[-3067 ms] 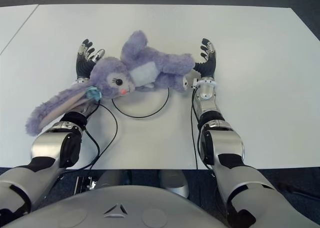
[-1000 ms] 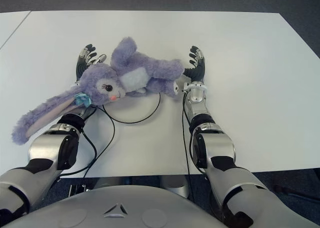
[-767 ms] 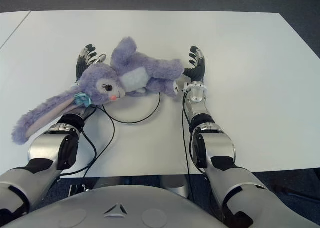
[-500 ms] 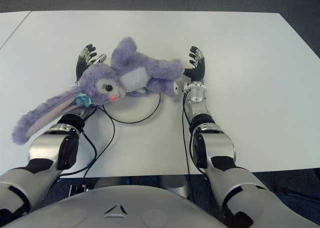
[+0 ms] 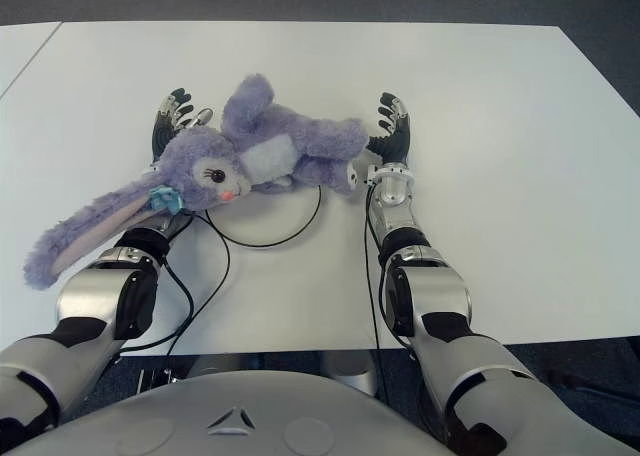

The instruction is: Put the doll into the plate.

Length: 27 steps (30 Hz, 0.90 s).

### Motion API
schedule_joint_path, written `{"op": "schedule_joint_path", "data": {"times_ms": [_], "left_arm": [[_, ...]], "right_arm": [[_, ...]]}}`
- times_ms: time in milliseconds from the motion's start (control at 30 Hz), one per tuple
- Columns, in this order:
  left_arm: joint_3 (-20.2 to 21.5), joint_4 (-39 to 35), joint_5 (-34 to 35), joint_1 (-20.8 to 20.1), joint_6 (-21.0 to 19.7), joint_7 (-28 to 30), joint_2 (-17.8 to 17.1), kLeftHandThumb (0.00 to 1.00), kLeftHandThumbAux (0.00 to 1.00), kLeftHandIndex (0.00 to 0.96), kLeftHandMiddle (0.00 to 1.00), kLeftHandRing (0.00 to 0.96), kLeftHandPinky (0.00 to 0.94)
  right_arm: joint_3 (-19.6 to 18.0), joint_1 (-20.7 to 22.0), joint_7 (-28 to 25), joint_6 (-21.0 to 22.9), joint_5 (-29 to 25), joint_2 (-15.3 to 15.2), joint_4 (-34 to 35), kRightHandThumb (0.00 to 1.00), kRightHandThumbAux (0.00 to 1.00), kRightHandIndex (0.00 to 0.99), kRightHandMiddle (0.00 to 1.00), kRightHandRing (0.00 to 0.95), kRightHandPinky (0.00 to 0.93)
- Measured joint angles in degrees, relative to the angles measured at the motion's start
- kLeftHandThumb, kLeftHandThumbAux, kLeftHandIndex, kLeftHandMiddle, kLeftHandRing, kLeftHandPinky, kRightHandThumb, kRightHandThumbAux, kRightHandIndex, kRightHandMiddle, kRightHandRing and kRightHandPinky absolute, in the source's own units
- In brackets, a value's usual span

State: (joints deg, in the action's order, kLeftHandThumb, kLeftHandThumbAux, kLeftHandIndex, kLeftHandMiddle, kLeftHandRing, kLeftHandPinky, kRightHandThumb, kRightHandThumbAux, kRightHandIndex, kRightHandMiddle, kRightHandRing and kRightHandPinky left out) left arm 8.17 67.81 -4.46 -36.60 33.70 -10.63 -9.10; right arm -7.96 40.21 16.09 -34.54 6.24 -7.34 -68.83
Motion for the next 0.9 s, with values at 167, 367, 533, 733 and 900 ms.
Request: {"op": "schedule_joint_path", "data": {"times_ms": [167, 367, 533, 733, 900], "left_arm": [[0.07, 0.0, 0.04, 0.0, 0.0, 0.0, 0.01, 0.0, 0.6, 0.134, 0.147, 0.142, 0.154], [0.14, 0.0, 0.05, 0.0, 0.0, 0.0, 0.01, 0.0, 0.594, 0.13, 0.15, 0.145, 0.157], [0.2, 0.0, 0.05, 0.0, -0.01, 0.0, 0.02, 0.0, 0.588, 0.127, 0.153, 0.147, 0.155], [0.24, 0.0, 0.06, -0.01, -0.02, 0.0, 0.03, 0.0, 0.584, 0.123, 0.159, 0.15, 0.161], [0.29, 0.0, 0.06, -0.01, -0.02, 0.0, 0.04, 0.0, 0.586, 0.125, 0.163, 0.156, 0.169]], "right_arm": [[0.0, 0.0, 0.0, 0.0, 0.0, 0.0, 0.0, 0.0, 0.998, 0.182, 0.197, 0.185, 0.215], [0.01, 0.0, 0.01, 0.0, 0.0, 0.0, 0.0, 0.0, 0.998, 0.184, 0.2, 0.187, 0.217], [0.01, 0.0, 0.03, 0.0, 0.0, 0.0, 0.0, 0.0, 0.998, 0.184, 0.202, 0.189, 0.216], [0.01, 0.0, 0.04, 0.0, 0.0, 0.0, 0.0, 0.0, 0.998, 0.183, 0.203, 0.19, 0.219], [0.01, 0.0, 0.04, 0.0, 0.0, 0.0, 0.0, 0.0, 0.998, 0.183, 0.205, 0.193, 0.222]]}}
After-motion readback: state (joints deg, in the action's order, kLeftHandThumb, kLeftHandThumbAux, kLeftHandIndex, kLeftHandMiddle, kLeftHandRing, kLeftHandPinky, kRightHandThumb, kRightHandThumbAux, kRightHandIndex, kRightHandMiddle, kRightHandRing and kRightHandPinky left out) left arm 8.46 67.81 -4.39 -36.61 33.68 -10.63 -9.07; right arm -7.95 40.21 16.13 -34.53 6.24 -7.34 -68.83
